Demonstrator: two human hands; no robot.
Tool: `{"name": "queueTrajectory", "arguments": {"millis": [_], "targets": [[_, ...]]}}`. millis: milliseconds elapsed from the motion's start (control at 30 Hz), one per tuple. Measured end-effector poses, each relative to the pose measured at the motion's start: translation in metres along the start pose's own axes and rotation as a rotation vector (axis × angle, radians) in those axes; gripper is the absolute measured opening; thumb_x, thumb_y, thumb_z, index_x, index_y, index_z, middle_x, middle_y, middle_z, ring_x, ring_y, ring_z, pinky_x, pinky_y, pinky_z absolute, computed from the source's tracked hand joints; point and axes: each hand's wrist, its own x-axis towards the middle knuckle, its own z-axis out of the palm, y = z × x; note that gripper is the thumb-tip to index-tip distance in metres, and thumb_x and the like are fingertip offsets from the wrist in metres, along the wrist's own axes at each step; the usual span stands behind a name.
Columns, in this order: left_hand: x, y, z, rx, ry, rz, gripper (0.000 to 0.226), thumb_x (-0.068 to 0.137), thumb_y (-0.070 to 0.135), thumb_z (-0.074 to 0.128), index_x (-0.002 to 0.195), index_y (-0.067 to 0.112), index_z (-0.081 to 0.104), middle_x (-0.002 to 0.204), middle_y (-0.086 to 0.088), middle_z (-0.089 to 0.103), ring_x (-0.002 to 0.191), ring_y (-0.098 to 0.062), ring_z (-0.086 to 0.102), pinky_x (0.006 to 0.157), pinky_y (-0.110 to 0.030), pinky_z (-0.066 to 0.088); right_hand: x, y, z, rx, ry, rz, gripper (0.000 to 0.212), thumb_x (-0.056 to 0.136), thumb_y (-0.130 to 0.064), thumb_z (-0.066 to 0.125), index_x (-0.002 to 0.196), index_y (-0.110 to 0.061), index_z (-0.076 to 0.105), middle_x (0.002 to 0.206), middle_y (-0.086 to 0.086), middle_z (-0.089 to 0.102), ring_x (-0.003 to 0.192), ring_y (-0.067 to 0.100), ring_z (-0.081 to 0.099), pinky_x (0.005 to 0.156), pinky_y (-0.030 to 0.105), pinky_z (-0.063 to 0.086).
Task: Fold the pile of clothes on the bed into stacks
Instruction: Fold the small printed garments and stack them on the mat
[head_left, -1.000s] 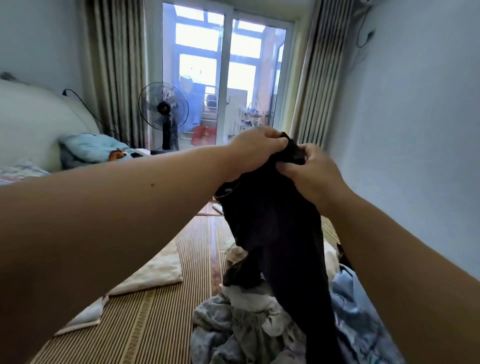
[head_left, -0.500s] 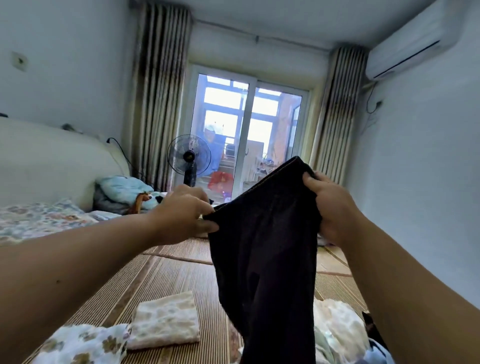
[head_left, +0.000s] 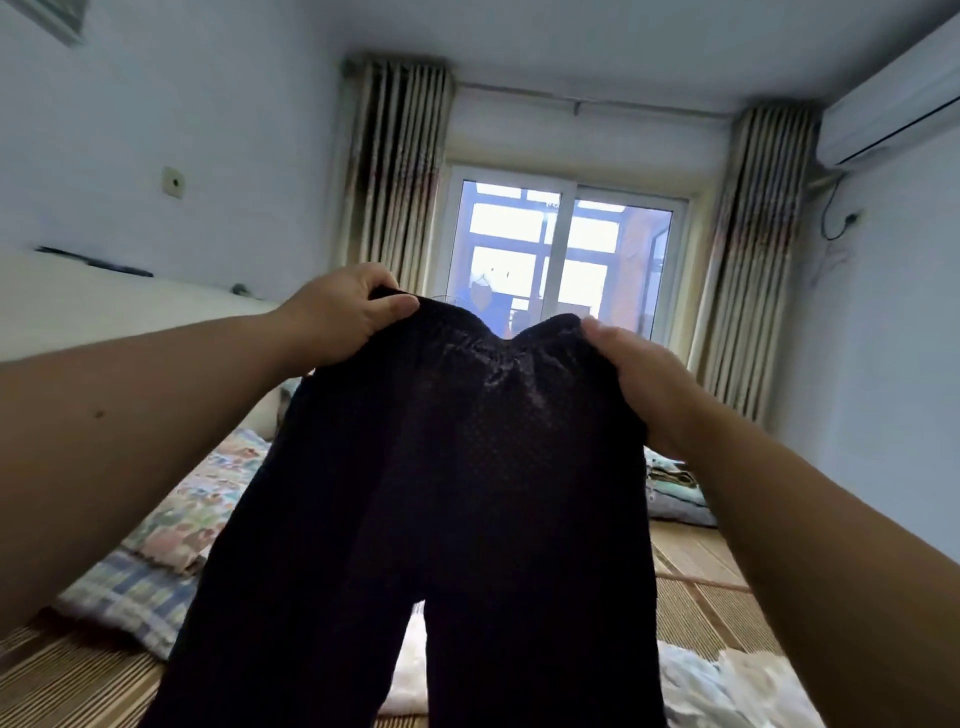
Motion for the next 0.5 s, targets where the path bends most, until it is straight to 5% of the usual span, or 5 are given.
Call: {"name": "queueTrajectory", "arguments": {"millis": [100,267,400,500], "targets": [[-0.006,-0.007,-0.005,0.04,-0.026,-0.027,0.019,0.091,0.044,0.06,0.091,0.026,0.06,0.086,0.005,0.061,0.076,-0.008,0.054,0.059,-0.027,0.037,0.002,0.011,0.012,-0.118,-0.037,-0.046,0.017,0.083,-0.032,0.073,0.097,-0.022,0.072,0.096,0.002,0.076,0.088,0.02,0.073,0.079,0.033,0.058],[-0.024,-0.022,-0.02,-0.053,-0.187,-0.159,0.04,0.081,0.027,0.076,0.116,0.031,0.058,0.114,-0.003,0.064,0.097,-0.018,0.063,0.081,-0.031,0.053,0.005,0.026,0.021,-0.002,-0.033,0.056,0.027,0.089,-0.024,0.066,0.111,-0.008,0.068,0.105,0.006,0.074,0.097,0.021,0.071,0.08,0.034,0.056],[-0.025,-0.033,0.0,0.295,0.037,-0.171,0.029,0.085,0.018,0.068,0.113,0.023,0.064,0.099,-0.003,0.064,0.085,-0.019,0.056,0.07,-0.029,0.04,0.006,0.028,0.036,-0.007,-0.034,0.098,0.012,0.089,-0.019,0.067,0.099,-0.013,0.07,0.095,0.0,0.076,0.083,0.012,0.073,0.061,0.023,0.055],[-0.028,-0.04,0.016,0.325,0.164,-0.212,0.023,0.087,0.015,0.056,0.107,0.026,0.059,0.091,0.002,0.056,0.086,-0.021,0.049,0.072,-0.032,0.037,0.005,0.026,0.045,0.068,-0.043,0.066,0.008,0.09,-0.015,0.066,0.096,-0.012,0.07,0.093,0.002,0.076,0.087,0.018,0.073,0.069,0.027,0.057]]}}
